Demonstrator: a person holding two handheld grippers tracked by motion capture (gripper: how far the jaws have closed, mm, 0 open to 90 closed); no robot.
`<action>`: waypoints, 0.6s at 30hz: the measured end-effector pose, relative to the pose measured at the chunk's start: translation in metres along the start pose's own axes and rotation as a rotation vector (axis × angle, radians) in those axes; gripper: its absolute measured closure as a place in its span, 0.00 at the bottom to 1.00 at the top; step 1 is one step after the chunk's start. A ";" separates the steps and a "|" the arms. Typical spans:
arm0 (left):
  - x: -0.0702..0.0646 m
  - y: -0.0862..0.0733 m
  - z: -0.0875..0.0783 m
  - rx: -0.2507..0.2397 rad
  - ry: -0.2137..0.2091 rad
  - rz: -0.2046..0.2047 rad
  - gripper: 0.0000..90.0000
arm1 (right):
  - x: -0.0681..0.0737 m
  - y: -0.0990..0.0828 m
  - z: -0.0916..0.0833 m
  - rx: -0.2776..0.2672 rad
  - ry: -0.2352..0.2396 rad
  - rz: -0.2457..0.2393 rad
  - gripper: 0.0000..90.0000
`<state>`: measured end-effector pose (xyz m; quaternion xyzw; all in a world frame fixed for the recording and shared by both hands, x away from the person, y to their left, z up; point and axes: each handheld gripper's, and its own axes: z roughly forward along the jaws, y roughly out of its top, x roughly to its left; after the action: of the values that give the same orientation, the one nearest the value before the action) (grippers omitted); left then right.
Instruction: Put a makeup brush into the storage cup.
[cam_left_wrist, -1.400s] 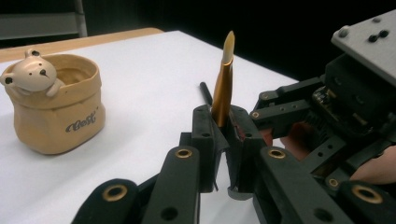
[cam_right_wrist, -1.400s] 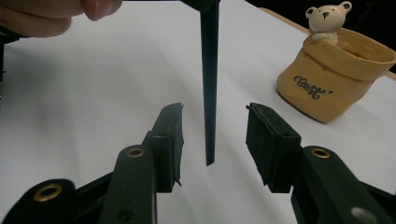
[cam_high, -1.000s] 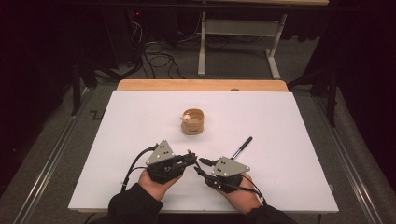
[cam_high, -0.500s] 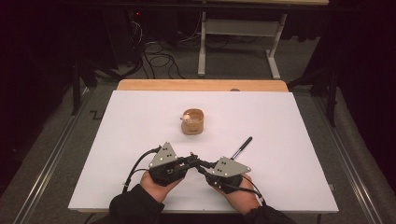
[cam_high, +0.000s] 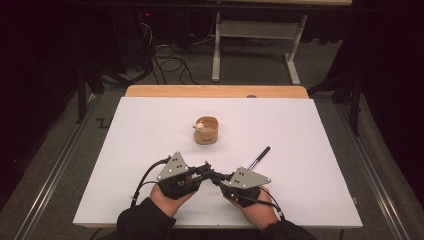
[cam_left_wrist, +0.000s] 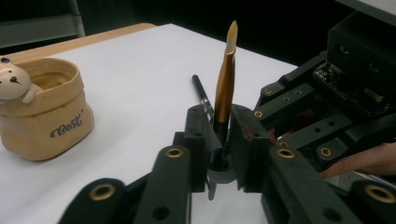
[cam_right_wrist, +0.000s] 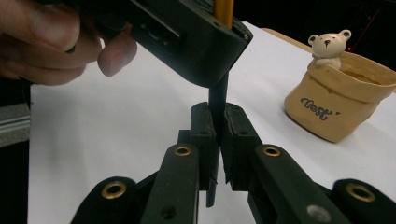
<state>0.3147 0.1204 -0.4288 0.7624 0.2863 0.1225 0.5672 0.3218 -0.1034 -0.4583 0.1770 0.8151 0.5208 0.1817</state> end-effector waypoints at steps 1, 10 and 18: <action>0.001 0.000 -0.001 -0.012 -0.007 -0.007 0.81 | -0.001 0.000 0.000 -0.005 0.004 0.008 0.95; 0.005 -0.005 -0.004 -0.112 -0.032 -0.041 0.70 | -0.003 0.000 -0.001 -0.039 0.047 0.086 0.95; 0.005 -0.006 -0.004 -0.116 -0.039 -0.041 0.74 | -0.004 -0.001 0.000 -0.053 0.071 0.119 0.95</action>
<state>0.3152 0.1277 -0.4341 0.7246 0.2830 0.1123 0.6183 0.3251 -0.1058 -0.4588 0.2020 0.7950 0.5579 0.1261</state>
